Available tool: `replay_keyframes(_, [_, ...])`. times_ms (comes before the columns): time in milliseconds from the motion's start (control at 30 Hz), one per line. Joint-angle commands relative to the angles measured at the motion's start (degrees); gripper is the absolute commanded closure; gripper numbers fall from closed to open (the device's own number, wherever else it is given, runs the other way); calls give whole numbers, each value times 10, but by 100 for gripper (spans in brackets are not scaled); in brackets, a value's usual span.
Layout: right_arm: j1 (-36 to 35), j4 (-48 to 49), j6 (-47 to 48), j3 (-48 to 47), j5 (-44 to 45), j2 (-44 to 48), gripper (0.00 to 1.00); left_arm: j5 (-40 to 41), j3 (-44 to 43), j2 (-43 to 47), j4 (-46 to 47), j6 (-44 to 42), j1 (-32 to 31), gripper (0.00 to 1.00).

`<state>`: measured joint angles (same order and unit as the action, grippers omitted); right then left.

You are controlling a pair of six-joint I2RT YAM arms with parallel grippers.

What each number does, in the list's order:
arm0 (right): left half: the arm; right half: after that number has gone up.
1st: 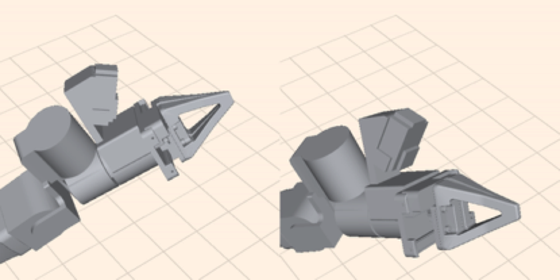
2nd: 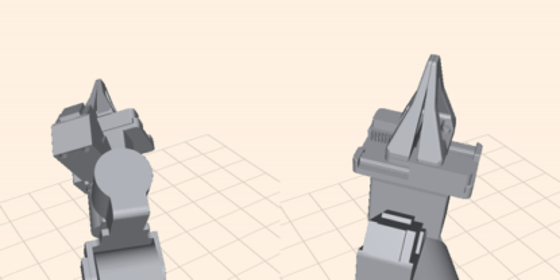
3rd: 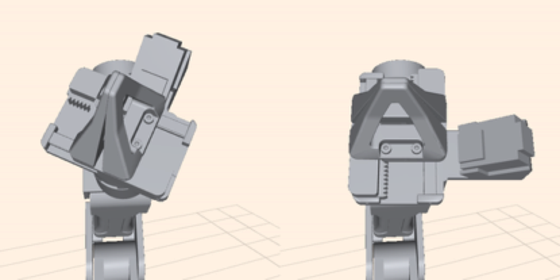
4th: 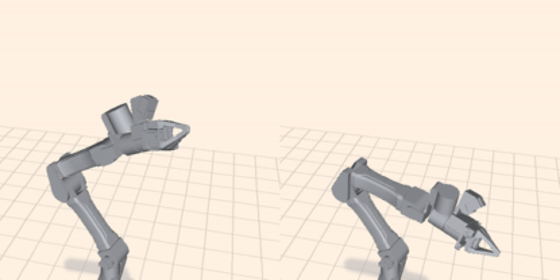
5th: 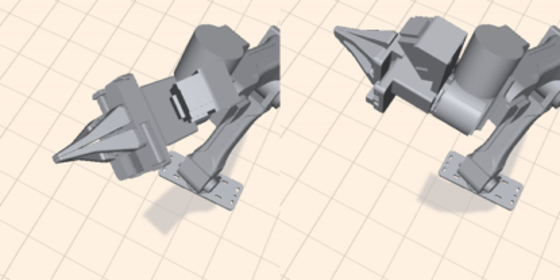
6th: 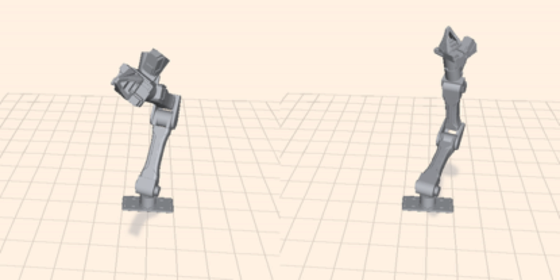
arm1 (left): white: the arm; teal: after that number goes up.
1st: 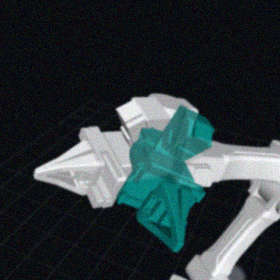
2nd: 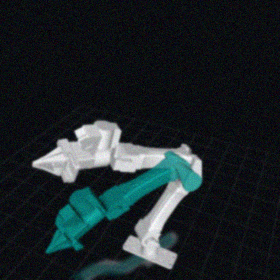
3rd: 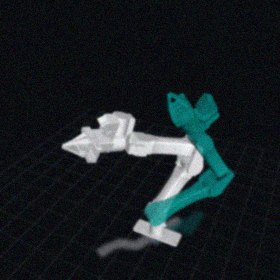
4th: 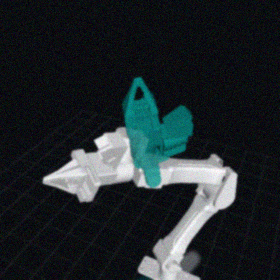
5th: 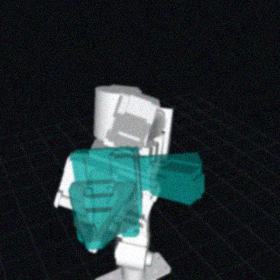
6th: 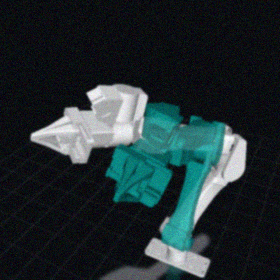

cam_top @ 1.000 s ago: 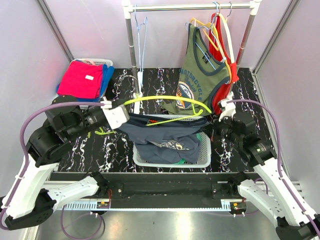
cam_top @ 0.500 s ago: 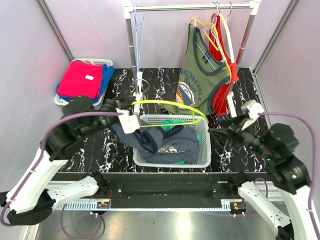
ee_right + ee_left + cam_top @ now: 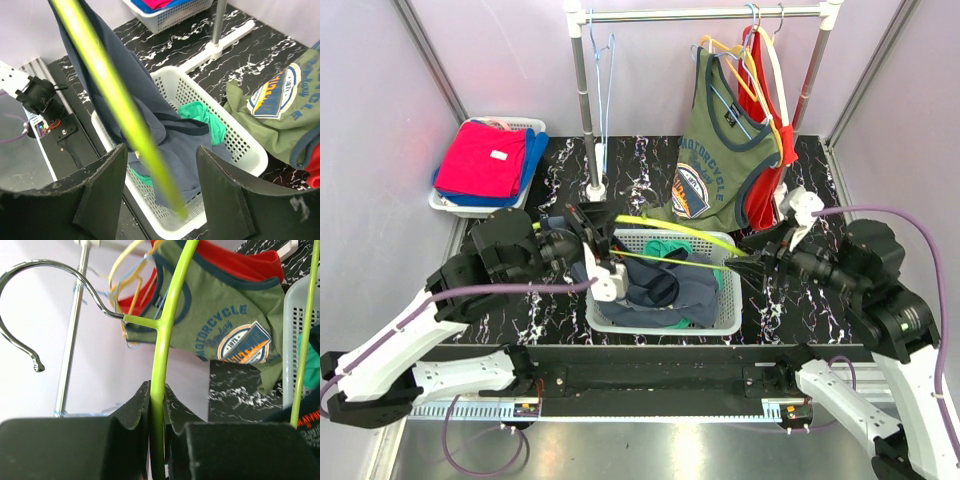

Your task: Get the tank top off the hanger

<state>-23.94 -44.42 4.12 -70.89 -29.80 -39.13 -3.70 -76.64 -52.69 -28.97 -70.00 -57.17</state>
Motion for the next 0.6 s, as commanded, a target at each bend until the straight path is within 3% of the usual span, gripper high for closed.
replay_keyframes(0, [1,24,21,-35,-32,-9,34,35,12,10,82,-66,-36,100])
replay_keyframes(167, [2,17,26,-42,-41,-2,34,60,25,15,90,-73,-62,100])
replay_keyframes(400, [1,-6,26,-30,-104,-27,49,72,-1,-1,99,-58,-73,100])
replay_keyframes(567, [2,-8,24,-28,-118,-37,50,73,-31,-14,99,-40,-75,100])
